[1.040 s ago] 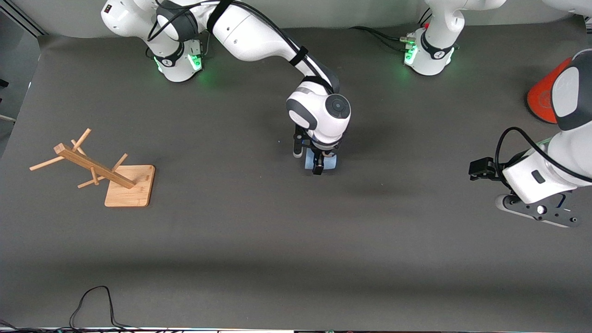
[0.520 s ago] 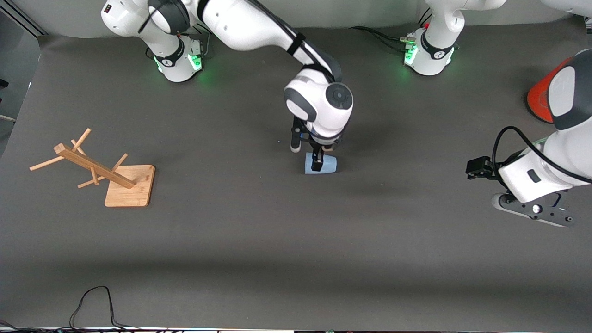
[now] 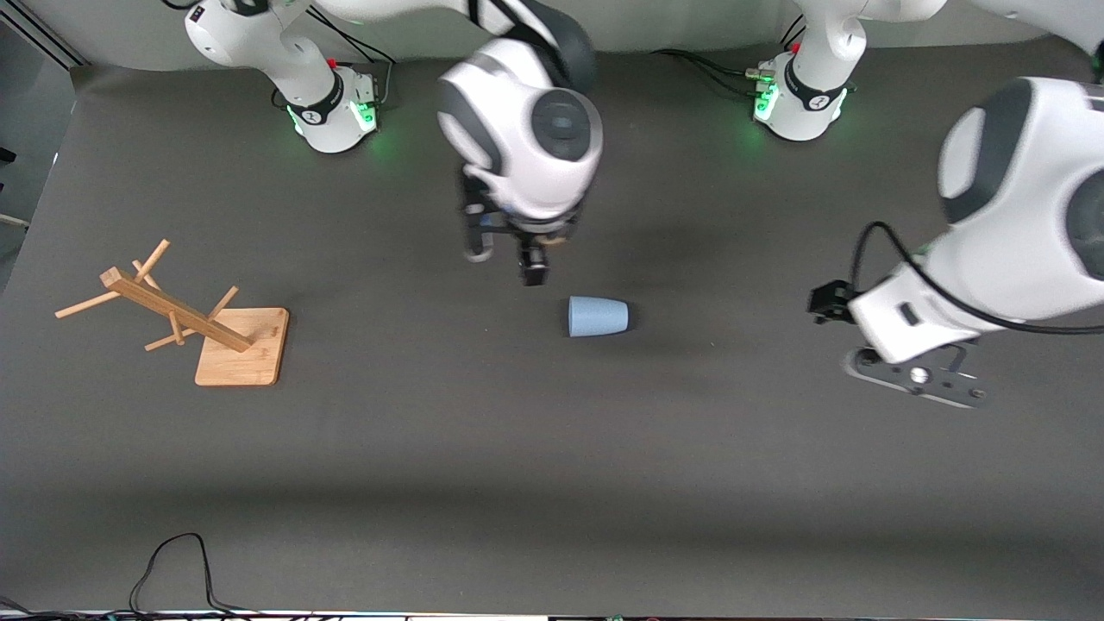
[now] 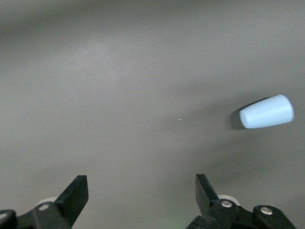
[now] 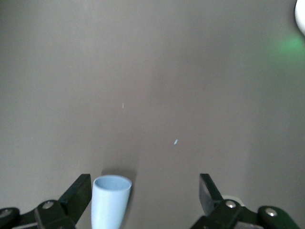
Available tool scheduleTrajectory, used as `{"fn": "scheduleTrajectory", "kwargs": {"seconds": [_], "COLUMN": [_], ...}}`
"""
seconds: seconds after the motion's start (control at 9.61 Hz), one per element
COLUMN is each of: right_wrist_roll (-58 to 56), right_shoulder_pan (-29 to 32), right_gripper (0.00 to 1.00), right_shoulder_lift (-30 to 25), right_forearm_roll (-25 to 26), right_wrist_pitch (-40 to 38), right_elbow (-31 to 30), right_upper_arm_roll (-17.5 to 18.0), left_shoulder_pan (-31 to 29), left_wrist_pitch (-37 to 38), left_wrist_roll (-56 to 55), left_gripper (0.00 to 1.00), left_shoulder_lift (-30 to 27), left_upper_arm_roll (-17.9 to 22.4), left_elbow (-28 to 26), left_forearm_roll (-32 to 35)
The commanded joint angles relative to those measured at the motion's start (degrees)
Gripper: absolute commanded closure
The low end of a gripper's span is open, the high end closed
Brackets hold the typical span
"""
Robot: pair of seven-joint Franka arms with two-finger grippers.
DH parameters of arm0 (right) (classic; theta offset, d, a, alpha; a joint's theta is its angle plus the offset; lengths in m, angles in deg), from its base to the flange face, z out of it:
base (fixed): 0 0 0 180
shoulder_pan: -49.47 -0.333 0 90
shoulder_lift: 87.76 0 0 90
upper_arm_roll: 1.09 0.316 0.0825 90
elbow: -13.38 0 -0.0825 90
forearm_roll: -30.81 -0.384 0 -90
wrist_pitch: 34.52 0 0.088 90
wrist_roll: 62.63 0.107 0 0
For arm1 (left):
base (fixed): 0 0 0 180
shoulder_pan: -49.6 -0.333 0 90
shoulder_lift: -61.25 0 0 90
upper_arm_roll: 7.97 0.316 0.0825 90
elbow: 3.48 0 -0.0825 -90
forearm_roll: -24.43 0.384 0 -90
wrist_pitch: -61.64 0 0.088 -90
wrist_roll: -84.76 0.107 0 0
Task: Rotate and upright cup with both arms
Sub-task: 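Withdraw the right gripper while the left gripper reaches the cup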
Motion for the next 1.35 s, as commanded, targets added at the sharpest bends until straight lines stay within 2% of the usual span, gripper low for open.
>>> {"fn": "scheduleTrajectory", "kwargs": {"seconds": [0.0,0.31,0.52,0.73,0.94,1.25], "right_wrist_roll": [-16.0,-45.5,-62.1,-78.0,-92.3,-110.0], "right_shoulder_pan": [7.1,21.6,29.8,37.0,42.0,45.1], "right_gripper": [0.00,0.00,0.00,0.00,0.00,0.00], "right_shoulder_lift": [-7.5,-17.9,-22.0,-25.2,-27.2,-27.3], "right_forearm_roll": [-0.9,-0.6,-0.5,-0.4,-0.4,-0.4], "right_wrist_pitch": [-3.5,-4.1,-3.0,1.8,6.2,11.0], "right_elbow": [-5.0,-12.7,-15.9,-20.7,-24.5,-24.7], "right_upper_arm_roll": [0.2,0.1,0.1,0.4,0.6,0.7], "left_shoulder_pan": [7.3,17.2,21.9,27.1,29.2,29.8], "left_wrist_pitch": [0.5,-3.4,-10.3,-15.1,-24.0,-25.1], "left_wrist_roll": [-10.7,-18.6,-22.0,-24.8,-26.0,-23.1], "left_gripper": [0.00,0.00,0.00,0.00,0.00,0.00], "left_shoulder_lift": [0.7,6.8,12.4,18.7,23.9,30.4], "left_upper_arm_roll": [0.9,1.0,1.1,1.3,1.4,1.1], "left_elbow": [0.8,1.8,2.5,5.8,6.0,8.5], "left_forearm_roll": [1.3,5.5,7.9,14.4,16.9,17.0]}}
